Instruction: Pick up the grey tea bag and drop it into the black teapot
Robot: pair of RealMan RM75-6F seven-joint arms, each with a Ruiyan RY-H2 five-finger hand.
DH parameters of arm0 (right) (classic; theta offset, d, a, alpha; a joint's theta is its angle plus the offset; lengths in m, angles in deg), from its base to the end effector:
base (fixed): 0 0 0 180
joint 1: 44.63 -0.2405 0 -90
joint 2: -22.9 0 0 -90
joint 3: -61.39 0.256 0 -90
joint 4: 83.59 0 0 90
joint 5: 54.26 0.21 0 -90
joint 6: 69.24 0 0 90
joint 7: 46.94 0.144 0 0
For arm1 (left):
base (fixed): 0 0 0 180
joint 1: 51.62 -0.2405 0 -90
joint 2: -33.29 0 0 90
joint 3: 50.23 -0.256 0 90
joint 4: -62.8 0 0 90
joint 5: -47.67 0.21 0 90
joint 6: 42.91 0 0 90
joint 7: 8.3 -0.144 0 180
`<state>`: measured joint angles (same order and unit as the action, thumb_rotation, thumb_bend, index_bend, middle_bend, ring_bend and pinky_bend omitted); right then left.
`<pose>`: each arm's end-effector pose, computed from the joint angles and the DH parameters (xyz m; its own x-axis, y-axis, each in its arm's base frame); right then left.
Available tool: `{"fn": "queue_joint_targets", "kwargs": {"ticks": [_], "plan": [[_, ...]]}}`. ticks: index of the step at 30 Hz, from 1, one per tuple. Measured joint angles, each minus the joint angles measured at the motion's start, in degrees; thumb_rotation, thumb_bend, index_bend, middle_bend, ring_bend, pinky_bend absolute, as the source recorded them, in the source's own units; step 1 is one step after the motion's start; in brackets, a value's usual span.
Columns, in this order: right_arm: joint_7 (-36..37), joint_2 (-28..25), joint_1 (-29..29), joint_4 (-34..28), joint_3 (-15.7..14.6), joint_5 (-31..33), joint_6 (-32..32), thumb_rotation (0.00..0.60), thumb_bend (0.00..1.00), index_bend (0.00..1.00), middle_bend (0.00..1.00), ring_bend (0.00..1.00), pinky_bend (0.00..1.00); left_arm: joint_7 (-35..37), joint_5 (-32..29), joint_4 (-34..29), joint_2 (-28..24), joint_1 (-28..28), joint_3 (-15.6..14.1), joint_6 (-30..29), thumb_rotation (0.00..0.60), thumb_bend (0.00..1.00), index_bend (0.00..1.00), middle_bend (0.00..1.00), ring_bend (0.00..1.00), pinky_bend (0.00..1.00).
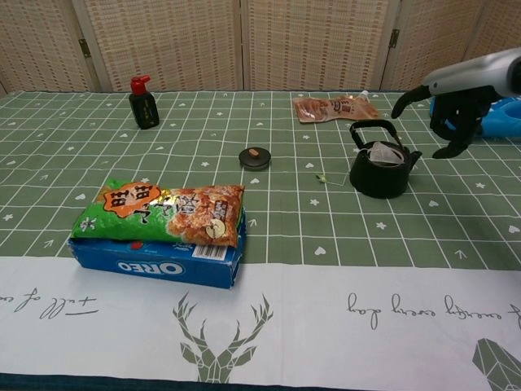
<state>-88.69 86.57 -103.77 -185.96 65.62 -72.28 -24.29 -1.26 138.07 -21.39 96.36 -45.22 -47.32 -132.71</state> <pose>-0.1562 -0.3693 0.0776 0.5842 -0.5060 0.6345 -0.7919 -0.1841 0.5823 -0.3185 0.1911 0.1856 0.4253 -0.0944 0.9001 0.8944 -0.1080 -0.4340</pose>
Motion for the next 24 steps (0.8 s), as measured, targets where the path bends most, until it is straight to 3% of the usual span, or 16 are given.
{"fn": "queue_joint_targets", "kwargs": {"ticks": [8, 24], "plan": [[-5.0, 0.4, -8.5, -1.5, -4.3, 12.9, 1.2, 0.600, 0.34, 0.14, 0.78, 0.76, 0.58, -0.2, 0.0, -0.1, 0.0, -0.1, 0.0, -0.1, 0.600, 0.40, 0.01, 0.07, 0.08, 0.01], [-3.5, 7.4, -12.0, 7.4, -7.3, 15.9, -2.6, 0.600, 0.34, 0.15, 0.78, 0.76, 0.58, 1.5, 0.0, -0.2, -0.6, -0.2, 0.1, -0.4, 0.600, 0.40, 0.01, 0.07, 0.08, 0.01]]}}
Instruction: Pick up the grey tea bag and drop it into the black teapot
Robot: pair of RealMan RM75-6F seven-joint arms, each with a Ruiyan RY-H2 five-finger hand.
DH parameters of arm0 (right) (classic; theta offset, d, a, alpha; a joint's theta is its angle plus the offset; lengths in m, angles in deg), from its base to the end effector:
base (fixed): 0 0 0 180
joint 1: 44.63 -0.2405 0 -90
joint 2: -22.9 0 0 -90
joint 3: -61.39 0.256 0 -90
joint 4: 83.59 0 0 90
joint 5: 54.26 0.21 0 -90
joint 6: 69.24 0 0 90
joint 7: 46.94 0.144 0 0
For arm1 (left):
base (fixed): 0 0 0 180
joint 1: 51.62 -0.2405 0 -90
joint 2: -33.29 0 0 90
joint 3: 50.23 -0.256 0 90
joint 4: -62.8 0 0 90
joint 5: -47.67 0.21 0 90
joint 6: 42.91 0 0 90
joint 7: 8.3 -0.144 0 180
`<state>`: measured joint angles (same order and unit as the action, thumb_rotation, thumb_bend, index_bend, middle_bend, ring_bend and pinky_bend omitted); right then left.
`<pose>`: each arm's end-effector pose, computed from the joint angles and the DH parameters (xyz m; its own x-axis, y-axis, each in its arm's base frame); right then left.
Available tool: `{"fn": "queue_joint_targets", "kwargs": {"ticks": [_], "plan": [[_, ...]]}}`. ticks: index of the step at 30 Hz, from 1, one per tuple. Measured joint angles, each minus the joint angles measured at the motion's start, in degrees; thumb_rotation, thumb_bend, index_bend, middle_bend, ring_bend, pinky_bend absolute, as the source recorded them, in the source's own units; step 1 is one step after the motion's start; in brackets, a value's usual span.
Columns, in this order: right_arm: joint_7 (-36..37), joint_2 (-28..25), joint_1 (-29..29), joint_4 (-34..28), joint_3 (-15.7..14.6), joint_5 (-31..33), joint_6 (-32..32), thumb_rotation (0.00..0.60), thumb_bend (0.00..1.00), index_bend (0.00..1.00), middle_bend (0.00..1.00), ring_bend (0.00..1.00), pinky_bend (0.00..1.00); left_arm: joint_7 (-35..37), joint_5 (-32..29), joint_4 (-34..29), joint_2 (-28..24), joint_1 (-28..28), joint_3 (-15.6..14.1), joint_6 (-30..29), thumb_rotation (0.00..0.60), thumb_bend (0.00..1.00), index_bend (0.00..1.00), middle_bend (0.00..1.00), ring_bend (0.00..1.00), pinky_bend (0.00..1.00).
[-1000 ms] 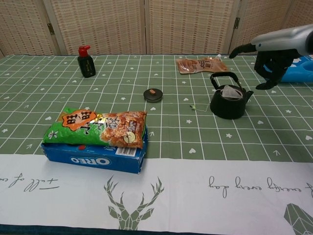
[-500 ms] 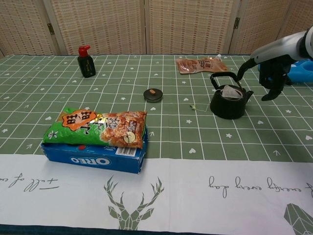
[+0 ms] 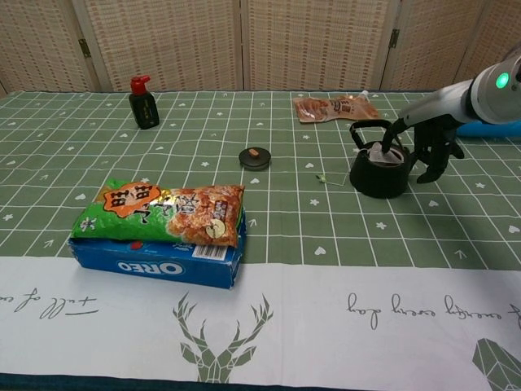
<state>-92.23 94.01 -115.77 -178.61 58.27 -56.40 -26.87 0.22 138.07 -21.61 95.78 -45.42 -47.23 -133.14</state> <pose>-0.1465 -0.3855 0.0397 0.5893 -0.6007 0.5403 -0.7556 -0.1733 0.6316 -0.3183 0.1902 0.1897 0.4068 -0.0997 0.9080 0.9027 -0.1083 -0.4164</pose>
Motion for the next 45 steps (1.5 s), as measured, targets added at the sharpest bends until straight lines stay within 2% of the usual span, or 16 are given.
{"fn": "queue_joint_targets", "kwargs": {"ticks": [19, 23, 26, 30, 34, 36, 38, 43, 45], "plan": [[0.9, 5.6, -2.8, 6.6, -3.8, 2.7, -2.8, 0.600, 0.34, 0.18, 0.78, 0.76, 0.58, 1.1, 0.0, 0.0, -0.4, -0.3, 0.2, -0.6, 0.600, 0.40, 0.01, 0.07, 0.08, 0.01], [1.7, 4.2, -2.8, 4.5, -3.3, 1.5, -1.9, 0.600, 0.34, 0.18, 0.78, 0.76, 0.58, 0.9, -0.1, 0.0, -0.4, -0.3, 0.3, -0.6, 0.600, 0.40, 0.01, 0.07, 0.08, 0.01], [2.9, 1.2, -2.4, -0.1, -2.6, -1.2, 0.6, 0.600, 0.34, 0.18, 0.77, 0.76, 0.58, 0.5, -0.2, 0.1, -0.3, -0.2, 0.3, -0.3, 0.600, 0.40, 0.01, 0.07, 0.08, 0.01], [4.4, -3.9, -1.2, -8.6, -1.9, -6.3, 6.2, 0.600, 0.34, 0.18, 0.76, 0.74, 0.57, -0.5, -0.2, 0.1, 0.0, 0.0, 0.3, -0.1, 0.600, 0.40, 0.01, 0.07, 0.08, 0.01], [5.3, -8.4, 1.7, -17.4, -2.1, -14.7, 15.9, 0.600, 0.34, 0.17, 0.68, 0.69, 0.54, -1.8, -0.2, 0.0, 0.4, 0.0, 0.3, -0.2, 0.600, 0.40, 0.01, 0.07, 0.08, 0.01], [5.4, -9.8, 4.1, -20.7, -2.8, -20.5, 21.7, 0.600, 0.34, 0.14, 0.60, 0.65, 0.50, -2.4, -0.2, 0.0, 0.6, 0.0, 0.3, -0.2, 0.600, 0.40, 0.01, 0.07, 0.08, 0.01], [5.3, -10.4, 6.8, -22.8, -3.9, -26.4, 27.2, 0.600, 0.34, 0.11, 0.49, 0.56, 0.43, -3.0, -0.3, 0.0, 0.8, 0.0, 0.4, -0.2, 0.600, 0.40, 0.01, 0.07, 0.08, 0.01], [5.3, -9.7, 17.9, -24.8, -8.8, -46.3, 43.5, 0.600, 0.34, 0.02, 0.16, 0.26, 0.15, -4.6, -0.2, -0.2, 1.3, 0.1, 0.3, 0.0, 0.600, 0.40, 0.01, 0.07, 0.08, 0.01], [6.0, -9.0, 23.2, -24.0, -10.9, -53.5, 48.7, 0.600, 0.34, 0.00, 0.06, 0.17, 0.04, -5.2, -0.2, -0.3, 1.5, 0.1, 0.2, 0.2, 0.600, 0.40, 0.01, 0.07, 0.07, 0.01]]}}
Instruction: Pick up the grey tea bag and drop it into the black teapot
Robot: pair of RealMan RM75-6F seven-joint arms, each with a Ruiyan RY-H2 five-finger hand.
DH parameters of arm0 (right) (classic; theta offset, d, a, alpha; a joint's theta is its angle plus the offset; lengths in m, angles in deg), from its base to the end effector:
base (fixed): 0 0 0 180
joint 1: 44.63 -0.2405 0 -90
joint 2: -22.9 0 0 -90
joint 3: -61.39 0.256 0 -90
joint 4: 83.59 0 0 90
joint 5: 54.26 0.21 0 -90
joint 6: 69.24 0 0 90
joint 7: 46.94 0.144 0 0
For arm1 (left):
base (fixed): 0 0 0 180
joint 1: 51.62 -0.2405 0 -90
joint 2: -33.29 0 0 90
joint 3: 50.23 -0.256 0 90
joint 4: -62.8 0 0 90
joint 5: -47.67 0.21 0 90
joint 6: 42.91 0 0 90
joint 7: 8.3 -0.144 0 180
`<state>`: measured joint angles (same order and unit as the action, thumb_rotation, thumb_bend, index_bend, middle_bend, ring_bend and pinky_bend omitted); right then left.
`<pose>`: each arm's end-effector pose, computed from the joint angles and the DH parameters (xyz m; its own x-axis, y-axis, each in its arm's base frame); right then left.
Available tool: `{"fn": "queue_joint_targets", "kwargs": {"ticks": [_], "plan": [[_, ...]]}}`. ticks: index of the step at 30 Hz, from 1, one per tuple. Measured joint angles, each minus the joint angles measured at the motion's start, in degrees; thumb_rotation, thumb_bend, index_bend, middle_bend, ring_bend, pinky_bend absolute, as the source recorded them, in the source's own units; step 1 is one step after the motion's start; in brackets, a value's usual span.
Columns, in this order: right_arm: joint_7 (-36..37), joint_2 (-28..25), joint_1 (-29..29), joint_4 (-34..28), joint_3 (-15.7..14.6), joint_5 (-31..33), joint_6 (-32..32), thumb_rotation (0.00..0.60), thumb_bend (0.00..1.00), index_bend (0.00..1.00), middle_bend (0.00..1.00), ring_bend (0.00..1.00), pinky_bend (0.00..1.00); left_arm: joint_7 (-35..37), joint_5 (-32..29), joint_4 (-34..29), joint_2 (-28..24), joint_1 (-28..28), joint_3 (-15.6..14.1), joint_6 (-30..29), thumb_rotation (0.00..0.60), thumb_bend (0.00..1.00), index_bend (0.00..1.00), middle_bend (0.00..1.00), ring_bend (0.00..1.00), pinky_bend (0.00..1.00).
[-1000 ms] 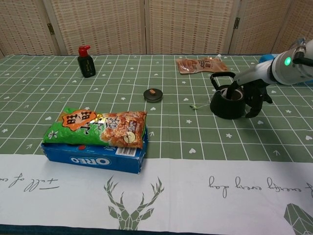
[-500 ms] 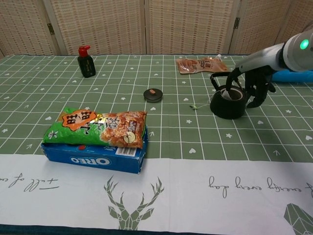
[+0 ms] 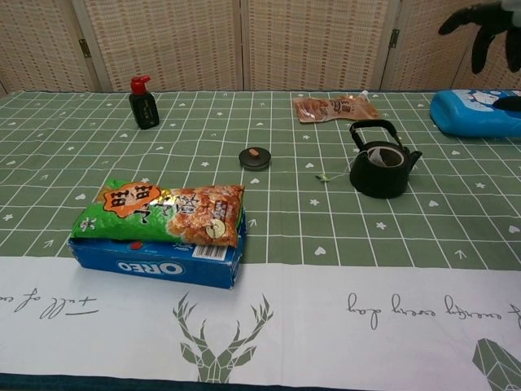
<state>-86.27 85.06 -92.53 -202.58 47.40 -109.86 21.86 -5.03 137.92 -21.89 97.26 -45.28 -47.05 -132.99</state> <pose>-0.1645 -0.2744 0.1316 0.7274 -0.0323 0.6855 -0.6775 -0.1923 0.7099 -0.3158 0.1914 0.1808 0.4607 -0.1081 0.8809 0.8766 -0.0999 -0.4707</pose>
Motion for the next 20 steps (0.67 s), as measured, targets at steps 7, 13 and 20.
{"fn": "queue_joint_targets", "kwargs": {"ticks": [7, 13, 20], "plan": [[9.8, 4.5, 21.0, 13.0, -4.9, -14.1, 12.6, 0.600, 0.34, 0.00, 0.00, 0.09, 0.00, -0.9, 0.1, 0.0, 0.3, 0.1, 0.0, 0.1, 0.600, 0.40, 0.01, 0.07, 0.07, 0.01], [23.0, 7.0, 30.6, 22.3, -3.8, -13.6, 13.8, 0.600, 0.34, 0.00, 0.00, 0.06, 0.00, -1.9, 0.9, 0.2, 0.9, 0.4, -0.2, 0.1, 0.600, 0.40, 0.01, 0.07, 0.07, 0.01], [25.3, 7.6, 35.1, 26.1, 0.8, -15.1, 12.8, 0.600, 0.34, 0.00, 0.00, 0.03, 0.00, -2.4, -0.4, 0.3, 1.1, 0.6, 0.1, 0.8, 0.600, 0.40, 0.00, 0.07, 0.07, 0.01]]}}
